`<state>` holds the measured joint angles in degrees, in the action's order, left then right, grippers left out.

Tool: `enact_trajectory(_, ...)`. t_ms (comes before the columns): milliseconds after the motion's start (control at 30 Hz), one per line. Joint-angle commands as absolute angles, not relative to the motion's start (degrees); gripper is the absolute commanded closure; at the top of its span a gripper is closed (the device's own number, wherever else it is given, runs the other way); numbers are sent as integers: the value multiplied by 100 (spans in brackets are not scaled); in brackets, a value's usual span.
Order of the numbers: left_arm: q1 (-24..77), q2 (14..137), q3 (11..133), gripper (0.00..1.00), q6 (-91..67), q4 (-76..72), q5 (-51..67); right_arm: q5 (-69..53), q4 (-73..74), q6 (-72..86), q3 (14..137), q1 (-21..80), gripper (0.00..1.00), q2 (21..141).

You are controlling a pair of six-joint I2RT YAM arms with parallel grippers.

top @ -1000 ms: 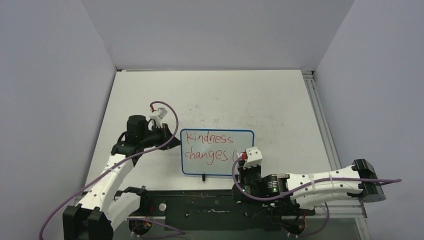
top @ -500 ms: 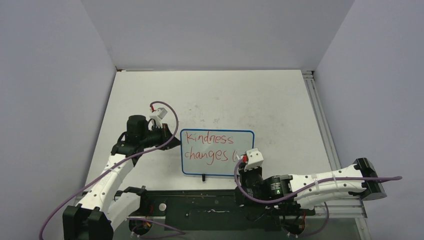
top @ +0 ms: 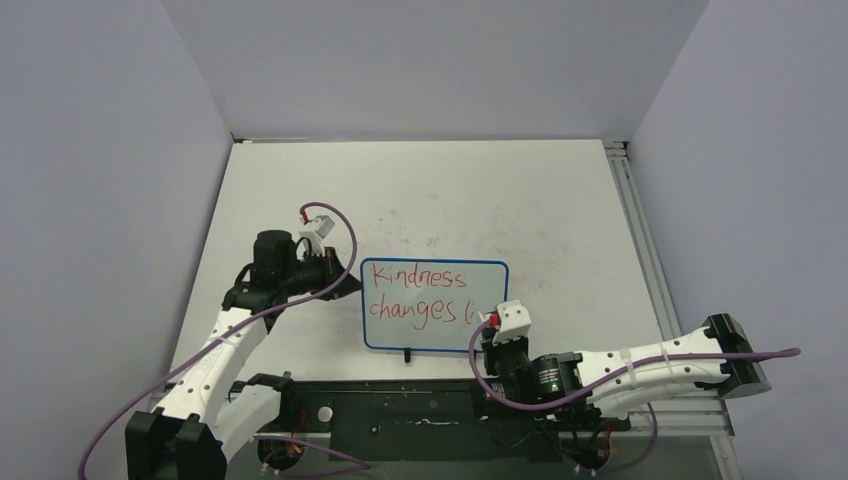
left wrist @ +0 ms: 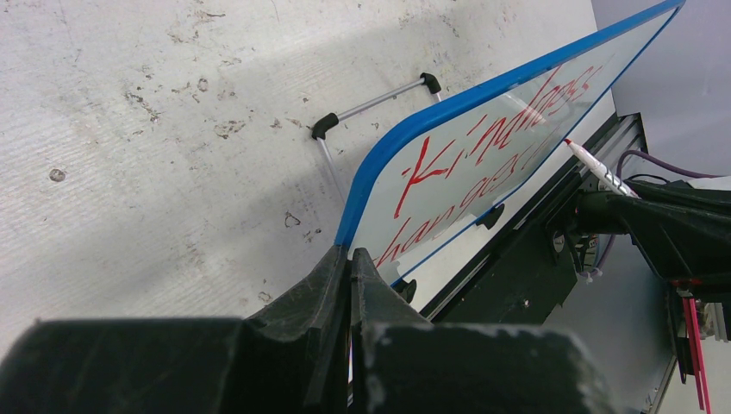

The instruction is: Write a sentence on the whiteboard

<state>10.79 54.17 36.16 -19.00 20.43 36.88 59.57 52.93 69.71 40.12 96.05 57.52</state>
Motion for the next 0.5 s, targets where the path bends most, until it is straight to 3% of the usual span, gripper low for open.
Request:
enact_trajectory(0,1100,5388,3828,100,-1890,1863,3772,6193,5202,6968,4075,9602,95,5660)
enact_trajectory(467,1104,5388,3831,100,-1890,1863,3792,6108,4887,6646,3975,9360,95,5642)
